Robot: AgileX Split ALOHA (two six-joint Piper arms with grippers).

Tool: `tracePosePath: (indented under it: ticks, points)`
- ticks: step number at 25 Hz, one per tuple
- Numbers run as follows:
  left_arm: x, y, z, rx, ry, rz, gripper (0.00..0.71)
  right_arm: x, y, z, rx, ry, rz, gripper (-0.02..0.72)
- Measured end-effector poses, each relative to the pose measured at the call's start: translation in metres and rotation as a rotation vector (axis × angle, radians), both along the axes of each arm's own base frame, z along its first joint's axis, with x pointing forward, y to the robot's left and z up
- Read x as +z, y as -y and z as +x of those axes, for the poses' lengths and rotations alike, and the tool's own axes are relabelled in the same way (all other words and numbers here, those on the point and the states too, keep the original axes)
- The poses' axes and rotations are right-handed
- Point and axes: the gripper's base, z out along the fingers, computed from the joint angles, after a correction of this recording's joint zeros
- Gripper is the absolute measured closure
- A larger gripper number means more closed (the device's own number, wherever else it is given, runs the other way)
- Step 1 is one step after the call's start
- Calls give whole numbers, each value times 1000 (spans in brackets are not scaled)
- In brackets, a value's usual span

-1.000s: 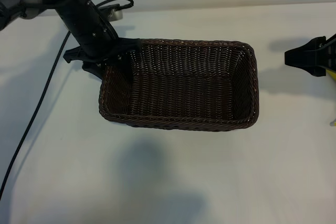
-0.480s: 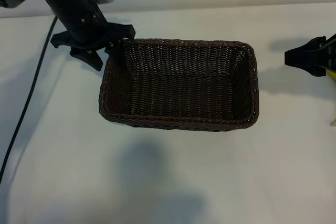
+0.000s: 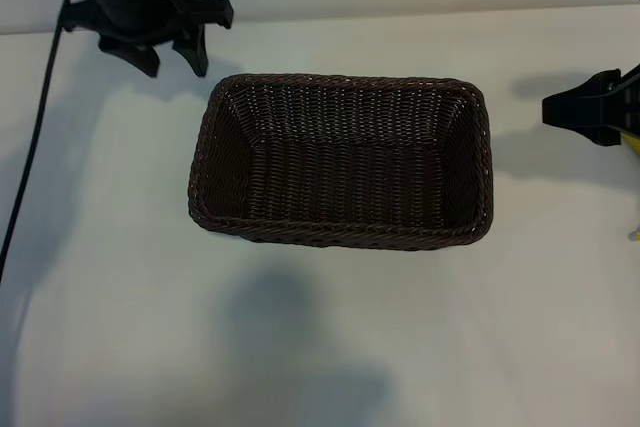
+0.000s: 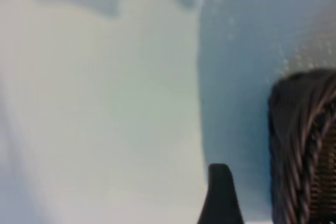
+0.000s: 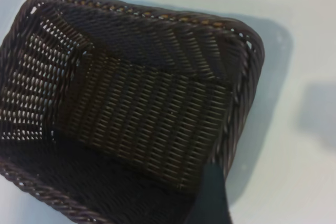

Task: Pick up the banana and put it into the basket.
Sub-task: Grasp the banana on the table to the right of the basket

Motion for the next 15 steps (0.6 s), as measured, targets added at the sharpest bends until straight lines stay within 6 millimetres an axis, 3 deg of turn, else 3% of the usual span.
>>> tracePosePath:
  ticks: [8, 15]
  points:
    - [3, -20, 6, 5, 41, 137, 152, 0, 0, 0, 0, 0, 0, 119]
    - [8, -96, 12, 181, 45, 165, 151, 0, 0, 0, 0, 0, 0, 119]
